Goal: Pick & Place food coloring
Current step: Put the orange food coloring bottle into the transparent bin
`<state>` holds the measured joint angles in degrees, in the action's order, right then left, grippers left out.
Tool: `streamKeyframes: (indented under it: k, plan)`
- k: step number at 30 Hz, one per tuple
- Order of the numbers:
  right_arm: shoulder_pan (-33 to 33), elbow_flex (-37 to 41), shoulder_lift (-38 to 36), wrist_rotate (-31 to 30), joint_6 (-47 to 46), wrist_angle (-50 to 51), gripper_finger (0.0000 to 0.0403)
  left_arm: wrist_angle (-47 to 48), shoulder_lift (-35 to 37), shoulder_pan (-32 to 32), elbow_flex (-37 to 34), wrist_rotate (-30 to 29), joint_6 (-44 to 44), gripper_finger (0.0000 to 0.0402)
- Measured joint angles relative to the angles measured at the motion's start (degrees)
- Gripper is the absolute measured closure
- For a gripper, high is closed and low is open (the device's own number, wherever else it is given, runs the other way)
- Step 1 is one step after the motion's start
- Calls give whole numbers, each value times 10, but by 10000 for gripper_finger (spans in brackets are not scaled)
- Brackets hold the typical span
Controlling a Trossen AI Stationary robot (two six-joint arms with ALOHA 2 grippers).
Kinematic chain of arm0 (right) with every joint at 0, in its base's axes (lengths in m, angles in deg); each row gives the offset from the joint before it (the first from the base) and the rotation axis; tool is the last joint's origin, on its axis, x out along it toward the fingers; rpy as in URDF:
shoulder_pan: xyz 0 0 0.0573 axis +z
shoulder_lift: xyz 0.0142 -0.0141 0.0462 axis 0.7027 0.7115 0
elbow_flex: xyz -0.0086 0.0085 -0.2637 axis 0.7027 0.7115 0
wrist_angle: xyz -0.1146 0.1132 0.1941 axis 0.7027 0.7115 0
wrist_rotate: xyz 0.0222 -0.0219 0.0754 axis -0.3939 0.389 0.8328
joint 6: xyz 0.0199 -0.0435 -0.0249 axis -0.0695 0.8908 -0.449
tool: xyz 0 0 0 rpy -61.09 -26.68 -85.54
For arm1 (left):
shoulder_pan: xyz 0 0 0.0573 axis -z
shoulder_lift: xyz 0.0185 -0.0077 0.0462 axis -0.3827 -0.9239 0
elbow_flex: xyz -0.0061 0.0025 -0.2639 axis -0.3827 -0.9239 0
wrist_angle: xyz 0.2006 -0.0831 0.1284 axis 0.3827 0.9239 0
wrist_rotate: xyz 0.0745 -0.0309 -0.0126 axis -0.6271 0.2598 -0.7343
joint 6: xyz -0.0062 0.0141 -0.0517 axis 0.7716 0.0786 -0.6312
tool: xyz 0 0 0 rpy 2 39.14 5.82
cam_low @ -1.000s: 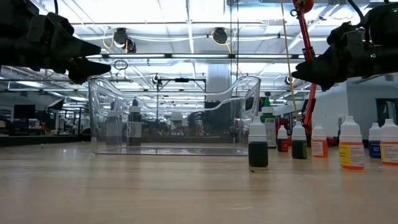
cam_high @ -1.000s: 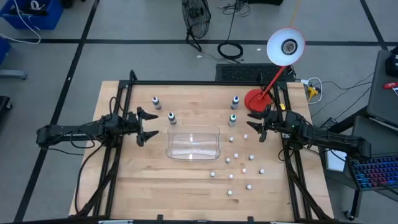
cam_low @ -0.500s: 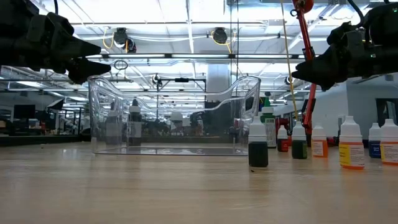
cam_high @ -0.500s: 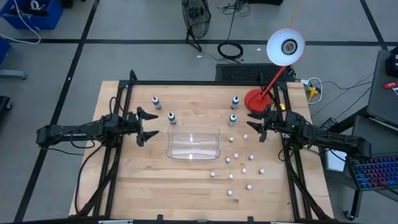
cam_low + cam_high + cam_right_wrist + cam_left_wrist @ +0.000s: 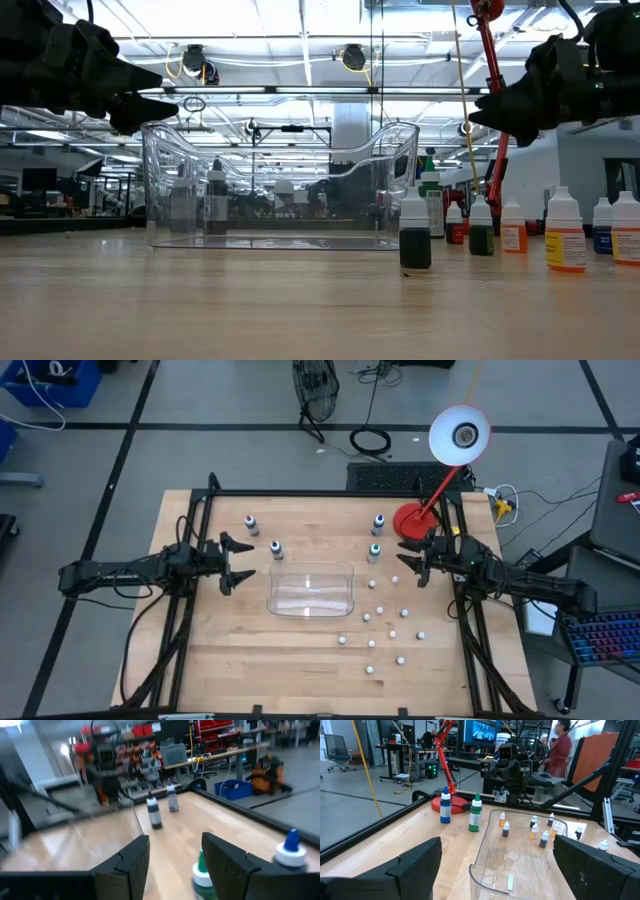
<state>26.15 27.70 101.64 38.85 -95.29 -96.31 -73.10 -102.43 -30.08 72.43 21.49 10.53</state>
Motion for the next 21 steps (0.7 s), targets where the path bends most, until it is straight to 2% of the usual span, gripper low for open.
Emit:
streamKeyframes:
  k: [5,8,17,19,21]
  plan:
    - [0,0,0,0,-185,-23,232,0,0,0,0,0,0,23]
    - [0,0,0,-2,-252,-32,232,0,0,0,0,0,0,23]
    - [0,0,0,3,-261,-50,232,0,0,0,0,0,0,23]
    - [-1,-12,0,36,-280,-43,232,0,0,0,0,0,0,23]
    - [0,-38,2,109,-286,-7,232,0,0,0,0,0,0,23]
